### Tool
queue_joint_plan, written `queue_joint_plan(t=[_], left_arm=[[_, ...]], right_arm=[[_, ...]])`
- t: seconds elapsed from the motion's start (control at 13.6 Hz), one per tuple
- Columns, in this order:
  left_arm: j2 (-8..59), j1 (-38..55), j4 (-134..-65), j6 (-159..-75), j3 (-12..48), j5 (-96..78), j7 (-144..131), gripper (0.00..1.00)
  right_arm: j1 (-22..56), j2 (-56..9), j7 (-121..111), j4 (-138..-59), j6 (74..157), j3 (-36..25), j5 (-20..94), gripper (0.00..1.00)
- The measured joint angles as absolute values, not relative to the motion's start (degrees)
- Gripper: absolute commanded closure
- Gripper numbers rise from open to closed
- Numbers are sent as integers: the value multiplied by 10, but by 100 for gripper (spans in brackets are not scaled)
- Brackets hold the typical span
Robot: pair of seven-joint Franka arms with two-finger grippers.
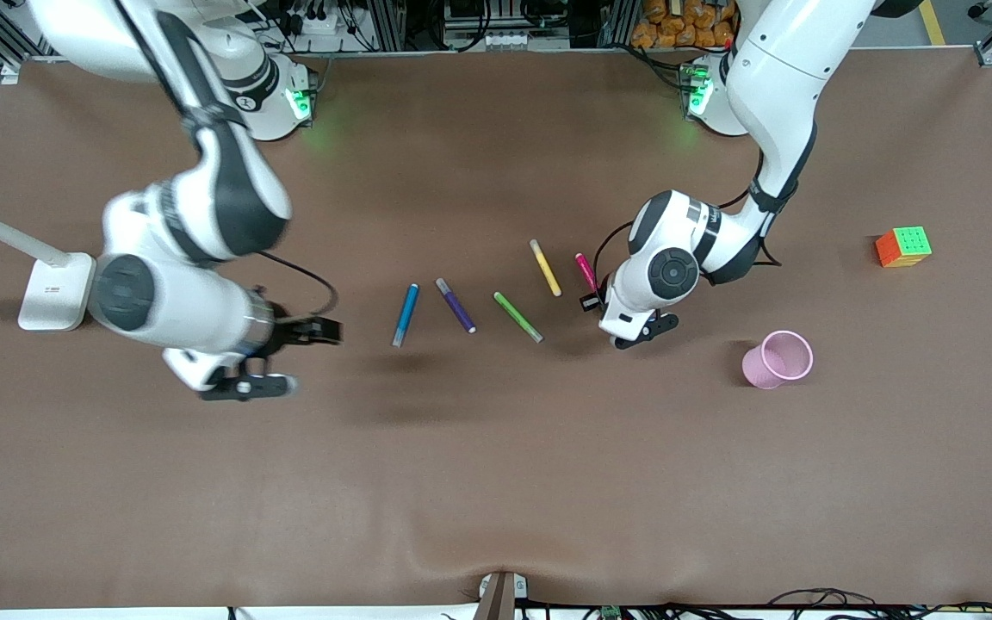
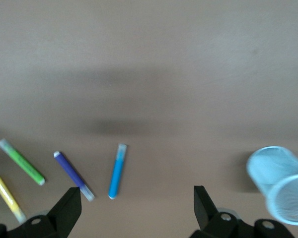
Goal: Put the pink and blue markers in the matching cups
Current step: 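Carry the pink marker toward the pink cup while the right gripper grasps the blue marker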
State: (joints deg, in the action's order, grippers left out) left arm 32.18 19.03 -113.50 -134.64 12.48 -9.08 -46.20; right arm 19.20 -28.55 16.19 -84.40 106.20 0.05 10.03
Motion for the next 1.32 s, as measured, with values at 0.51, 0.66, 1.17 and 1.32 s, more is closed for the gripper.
queue_joint_plan(t=[0.51, 0.66, 1.17, 1.32], left_arm=[[263, 155, -1090, -1239, 114, -91, -462, 100], [216, 112, -1069, -1179, 112, -91, -462, 100], [173, 15, -1016, -1111, 108, -20, -465, 100], [176, -12, -1005, -1109, 108, 11, -460, 100]], right_arm=[[250, -308, 211, -960, 1207, 0, 44, 0], [262, -313, 223, -1006, 1264, 0, 43, 0], [291, -339, 244, -1051, 1358, 0, 43, 0], [298, -355, 269, -1051, 1369, 0, 43, 0]])
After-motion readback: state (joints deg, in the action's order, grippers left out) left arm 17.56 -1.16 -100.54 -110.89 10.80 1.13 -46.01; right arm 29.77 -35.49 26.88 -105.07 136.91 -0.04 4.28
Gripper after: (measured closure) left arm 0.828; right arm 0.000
